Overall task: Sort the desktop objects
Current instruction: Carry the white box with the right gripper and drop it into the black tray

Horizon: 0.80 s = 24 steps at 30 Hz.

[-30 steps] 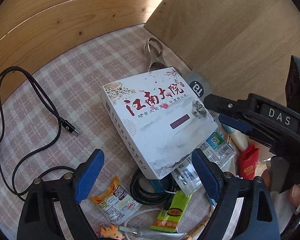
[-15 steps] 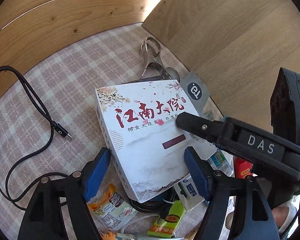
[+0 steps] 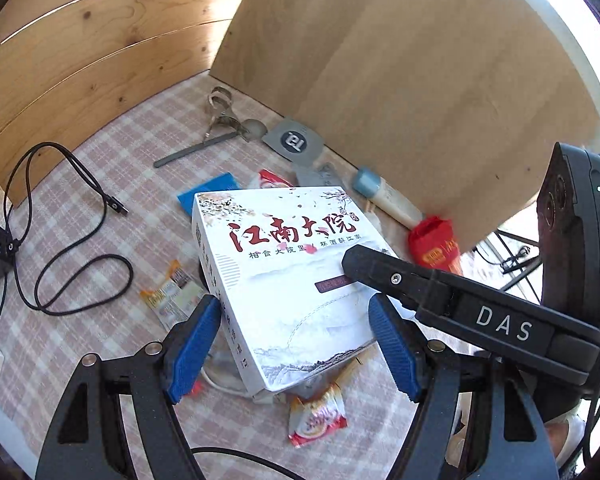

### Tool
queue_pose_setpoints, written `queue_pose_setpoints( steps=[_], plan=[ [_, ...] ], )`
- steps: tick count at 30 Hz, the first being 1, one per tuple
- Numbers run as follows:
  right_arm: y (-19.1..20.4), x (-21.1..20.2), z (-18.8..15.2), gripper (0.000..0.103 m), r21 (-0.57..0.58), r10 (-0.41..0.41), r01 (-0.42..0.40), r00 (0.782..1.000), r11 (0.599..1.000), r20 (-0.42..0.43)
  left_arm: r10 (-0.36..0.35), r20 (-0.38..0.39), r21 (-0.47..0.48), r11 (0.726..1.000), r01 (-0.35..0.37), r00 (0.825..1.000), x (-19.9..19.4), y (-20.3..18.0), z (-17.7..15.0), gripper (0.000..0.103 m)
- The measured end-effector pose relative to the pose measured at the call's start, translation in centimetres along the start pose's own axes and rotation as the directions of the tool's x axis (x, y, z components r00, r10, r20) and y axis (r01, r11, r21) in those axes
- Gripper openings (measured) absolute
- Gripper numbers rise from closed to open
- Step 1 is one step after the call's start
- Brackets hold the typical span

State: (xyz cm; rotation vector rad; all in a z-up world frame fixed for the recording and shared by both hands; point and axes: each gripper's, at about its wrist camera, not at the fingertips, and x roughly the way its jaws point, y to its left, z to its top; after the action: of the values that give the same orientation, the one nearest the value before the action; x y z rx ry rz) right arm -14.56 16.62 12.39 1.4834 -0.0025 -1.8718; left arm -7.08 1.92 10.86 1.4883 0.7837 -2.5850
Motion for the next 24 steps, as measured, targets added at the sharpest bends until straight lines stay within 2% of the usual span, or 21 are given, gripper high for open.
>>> queue_pose_setpoints(
  steps=[5, 9, 14, 20, 24],
  plan=[
    [-5.1, -7.1, -5.7, 0.054, 0.106, -0.043, 0.032, 0.993, 0.994, 0.107, -0.064, -0.041, 0.147, 0.987, 0.069, 0.997, -1.3, -6.2, -4.3, 0.073],
    [-9.8, -12.6, -10.6, 0.054, 0.219, -0.090, 0.047, 0.978, 0.974, 0.190, -0.103, -0.076, 0.292, 0.949, 0.120, 0.992, -2.1, -12.4, -8.2, 0.073],
    [-15.2, -18.6, -16.9, 0.054, 0.342, -0.196, 0.108, 0.952, 0.933, 0.234, -0.164, -0.178, 0.424, 0.877, 0.226, 0.970, -2.0, -19.6, -13.6, 0.075],
    [-20.7, -24.6, -24.1, 0.054, 0.478, -0.310, 0.165, 0.919, 0.863, 0.243, -0.209, -0.308, 0.526, 0.775, 0.349, 0.928, -1.7, -26.9, -20.4, 0.075],
    [-23.6, -28.2, -28.8, 0.054, 0.549, -0.357, 0.172, 0.900, 0.818, 0.251, -0.219, -0.369, 0.582, 0.703, 0.408, 0.903, -2.3, -30.9, -24.5, 0.074]
  ],
)
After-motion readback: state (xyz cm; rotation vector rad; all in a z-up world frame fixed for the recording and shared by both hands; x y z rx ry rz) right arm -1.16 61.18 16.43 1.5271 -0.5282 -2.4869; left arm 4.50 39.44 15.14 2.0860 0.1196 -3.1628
